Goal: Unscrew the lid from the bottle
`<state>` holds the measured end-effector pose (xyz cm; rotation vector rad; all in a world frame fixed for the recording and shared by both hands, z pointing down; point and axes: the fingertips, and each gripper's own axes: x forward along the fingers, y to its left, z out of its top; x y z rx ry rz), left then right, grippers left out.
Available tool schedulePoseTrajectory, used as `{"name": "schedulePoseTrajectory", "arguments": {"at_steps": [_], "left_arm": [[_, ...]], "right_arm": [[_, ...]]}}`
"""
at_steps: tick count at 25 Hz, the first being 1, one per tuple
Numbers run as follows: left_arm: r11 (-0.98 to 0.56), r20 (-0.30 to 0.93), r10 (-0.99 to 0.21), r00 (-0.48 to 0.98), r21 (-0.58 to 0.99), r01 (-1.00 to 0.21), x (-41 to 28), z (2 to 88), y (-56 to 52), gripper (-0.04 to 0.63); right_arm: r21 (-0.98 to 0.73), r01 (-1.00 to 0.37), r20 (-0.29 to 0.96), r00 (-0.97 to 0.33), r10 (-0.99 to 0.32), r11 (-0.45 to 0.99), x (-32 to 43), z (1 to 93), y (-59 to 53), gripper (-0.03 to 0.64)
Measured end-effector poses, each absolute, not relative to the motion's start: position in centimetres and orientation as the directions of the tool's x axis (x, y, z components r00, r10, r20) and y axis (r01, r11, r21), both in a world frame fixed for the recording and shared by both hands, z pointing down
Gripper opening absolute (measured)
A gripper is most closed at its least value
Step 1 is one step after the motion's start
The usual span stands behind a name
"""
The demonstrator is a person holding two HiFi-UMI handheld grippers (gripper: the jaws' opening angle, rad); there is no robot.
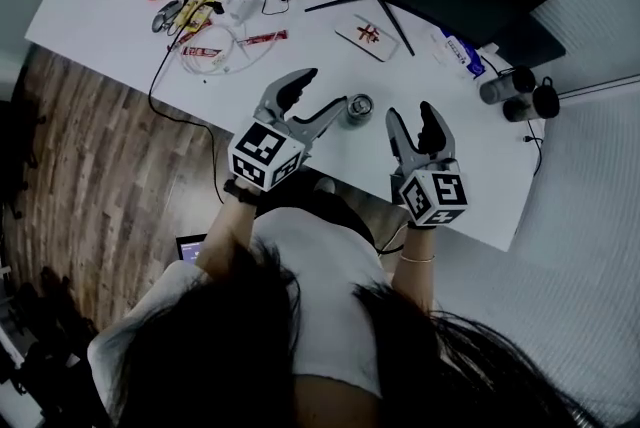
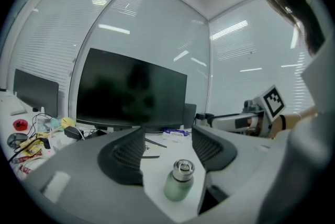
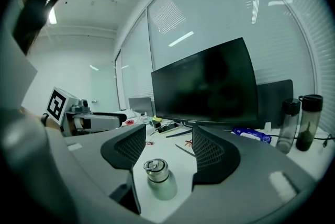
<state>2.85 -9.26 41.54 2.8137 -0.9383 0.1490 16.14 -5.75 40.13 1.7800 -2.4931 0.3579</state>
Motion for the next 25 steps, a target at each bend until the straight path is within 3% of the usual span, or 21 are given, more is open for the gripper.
{"name": "schedulePoseTrajectory", "arguments": {"at_steps": [14,25], "left_arm": [[-0.792,0.163,-0.571,0.804,0.149,-0.592,2.9,43.1,-9.3,0.308],[-0.865,0.247,-0.435,0.866,0.151,-0.478,5.5,48.2,-7.6,0.324]], "right_arm": [[-0.184,-0.915,0.207,-0.393,-0.896,0.359,14.2,41.6,-7.0,0.247],[-0.267,-0.886,0.244,-0.442,-0.863,0.379,12.8,45.1,-7.1,0.247]]}}
